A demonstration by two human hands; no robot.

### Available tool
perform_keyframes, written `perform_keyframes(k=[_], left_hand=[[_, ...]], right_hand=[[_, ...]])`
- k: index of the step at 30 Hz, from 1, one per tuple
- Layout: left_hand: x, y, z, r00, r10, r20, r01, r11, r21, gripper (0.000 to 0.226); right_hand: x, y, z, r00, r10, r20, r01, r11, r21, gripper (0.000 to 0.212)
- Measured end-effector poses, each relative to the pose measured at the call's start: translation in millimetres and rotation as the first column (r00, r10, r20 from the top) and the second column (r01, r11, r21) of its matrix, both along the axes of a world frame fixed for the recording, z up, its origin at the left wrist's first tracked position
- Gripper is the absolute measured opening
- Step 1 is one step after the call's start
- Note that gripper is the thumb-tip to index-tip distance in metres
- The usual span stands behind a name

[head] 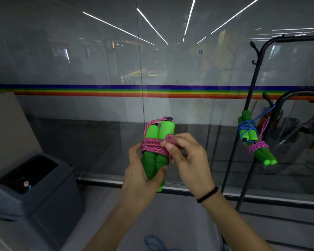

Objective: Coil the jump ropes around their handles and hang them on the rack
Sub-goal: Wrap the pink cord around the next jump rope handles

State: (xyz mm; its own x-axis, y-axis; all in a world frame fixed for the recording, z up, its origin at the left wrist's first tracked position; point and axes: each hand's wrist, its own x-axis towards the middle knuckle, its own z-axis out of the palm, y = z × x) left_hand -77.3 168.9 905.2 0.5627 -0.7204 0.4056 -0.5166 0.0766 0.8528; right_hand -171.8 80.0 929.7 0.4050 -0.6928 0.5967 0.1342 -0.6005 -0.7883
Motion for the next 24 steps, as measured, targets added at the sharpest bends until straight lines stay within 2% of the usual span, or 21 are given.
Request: perform_keyframes(k=[6,8,10,14,19,24], left_hand=[[-9,3,6,1.000,0.008,0.030,-0.007,0.998,-0.055,0.063],[-11,4,8,0.999,0.024,0.027,-0.022,0.997,-0.078,0.064],[-12,5,9,0.999,0.038,0.028,-0.036,0.995,-0.094,0.063],[-13,6,10,0.997,0.059,0.056,-0.052,0.992,-0.118,0.065],[-13,5,9,0.995,0.063,0.075,-0.055,0.992,-0.111,0.065],[-11,6,7,0.991,0.083,0.109,-0.077,0.995,-0.058,0.064]], right_hand=[[0,7,7,0.977,-0.187,-0.098,0.147,0.936,-0.319,0.033],[-3,9,9,0.976,-0.203,-0.078,0.168,0.931,-0.324,0.033],[-4,10,12,0.980,-0.196,-0.032,0.178,0.938,-0.296,0.023],[-3,11,11,0.971,-0.237,0.022,0.224,0.880,-0.420,0.004],[-1,10,10,0.969,-0.246,0.007,0.219,0.847,-0.484,0.017],[-3,10,11,0.956,-0.278,-0.095,0.190,0.832,-0.522,0.013]])
